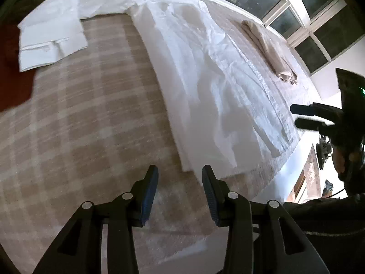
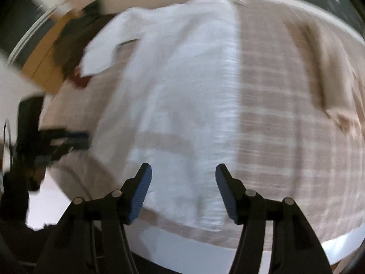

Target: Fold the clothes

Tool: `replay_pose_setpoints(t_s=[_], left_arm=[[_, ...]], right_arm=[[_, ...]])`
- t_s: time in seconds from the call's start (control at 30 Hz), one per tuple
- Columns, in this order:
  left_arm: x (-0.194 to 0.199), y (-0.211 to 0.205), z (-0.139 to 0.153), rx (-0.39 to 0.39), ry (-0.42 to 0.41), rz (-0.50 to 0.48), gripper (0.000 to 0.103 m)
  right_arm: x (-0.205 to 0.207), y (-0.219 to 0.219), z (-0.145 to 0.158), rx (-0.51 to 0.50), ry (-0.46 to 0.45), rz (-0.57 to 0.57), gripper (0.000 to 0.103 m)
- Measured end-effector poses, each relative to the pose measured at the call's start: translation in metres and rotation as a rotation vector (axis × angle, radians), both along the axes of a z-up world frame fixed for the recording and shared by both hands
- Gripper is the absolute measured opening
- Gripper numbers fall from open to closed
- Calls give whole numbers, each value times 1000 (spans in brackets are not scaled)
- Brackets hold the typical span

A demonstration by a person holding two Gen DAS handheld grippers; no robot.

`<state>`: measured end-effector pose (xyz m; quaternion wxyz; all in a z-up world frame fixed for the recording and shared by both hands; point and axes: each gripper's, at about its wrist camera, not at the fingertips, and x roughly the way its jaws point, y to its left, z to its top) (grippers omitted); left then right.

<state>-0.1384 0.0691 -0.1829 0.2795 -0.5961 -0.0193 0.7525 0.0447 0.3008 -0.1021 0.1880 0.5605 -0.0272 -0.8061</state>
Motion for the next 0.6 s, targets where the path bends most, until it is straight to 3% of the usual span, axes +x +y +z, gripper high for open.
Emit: replay_pose_setpoints(t_s=[0.17,0.3,0.6], left_arm=[[17,-42,11,-33,48,58,38],[30,-72,20,-36,74,82,38],[41,-91,11,7,90,64,38]], right_arm=[[7,-87,-4,63,91,227,58],[3,-140,-22,130,100,350,58],[-2,-191,-56,241,59,442,58]])
